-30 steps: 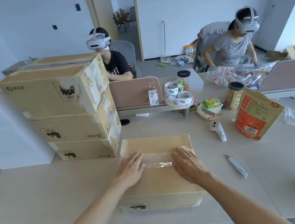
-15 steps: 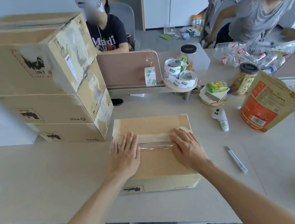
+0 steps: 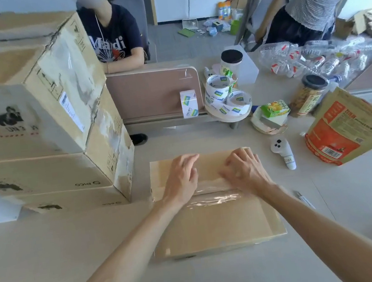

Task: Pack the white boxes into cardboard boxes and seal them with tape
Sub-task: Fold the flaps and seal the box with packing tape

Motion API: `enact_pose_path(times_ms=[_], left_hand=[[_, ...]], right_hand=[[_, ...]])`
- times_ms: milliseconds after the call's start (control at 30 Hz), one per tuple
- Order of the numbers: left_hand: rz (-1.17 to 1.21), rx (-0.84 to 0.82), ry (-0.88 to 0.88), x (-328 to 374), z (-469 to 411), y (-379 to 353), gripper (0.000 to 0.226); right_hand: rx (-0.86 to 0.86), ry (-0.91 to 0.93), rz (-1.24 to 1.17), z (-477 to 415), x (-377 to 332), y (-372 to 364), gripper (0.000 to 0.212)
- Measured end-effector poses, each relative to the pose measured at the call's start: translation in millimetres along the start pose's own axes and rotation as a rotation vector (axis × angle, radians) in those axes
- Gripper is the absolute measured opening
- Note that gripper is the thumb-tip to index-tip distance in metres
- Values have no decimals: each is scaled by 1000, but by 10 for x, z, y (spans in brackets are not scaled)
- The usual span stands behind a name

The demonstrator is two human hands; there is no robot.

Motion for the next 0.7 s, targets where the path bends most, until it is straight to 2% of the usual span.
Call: enact_pose_path(times_ms=[67,167,267,367,500,633,700], left_hand=[[-2,-41,65,-96,-278,26,40],[35,-101,272,-230,-713,69,44],[182,-133,483,-288,-1082,129,49],[439,-109,660,-193,-1382,221,51],[643,-79,694,-57,-1656,277,34],[640,-128,738,-118,-1706,275,29],[617,-130,740,-152,-1717,310,26]], right_hand=[[6,-39,-57,-199,-22,-33,43],[-37,-168,-202,-557,-73,-41,22],[-68,-238,-358,-941,-200,-37,27],[-49,-316,-595,-1337,-415,75,33],[-64,-406,-848,-1795,-617,204,31],[-80,-466,-1033,-2008,-681,322,20],[-88,-483,-1072,-2061,-696,352,32]])
Point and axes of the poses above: each hand's wrist, its own z-axis away from the middle knuckle, its own y-axis out of the back of the hand, x = y × z, the point moved 2 cm from there along -z, towards the middle knuckle, and after that the axes turned 4 degrees about x, right-handed, at the moved point
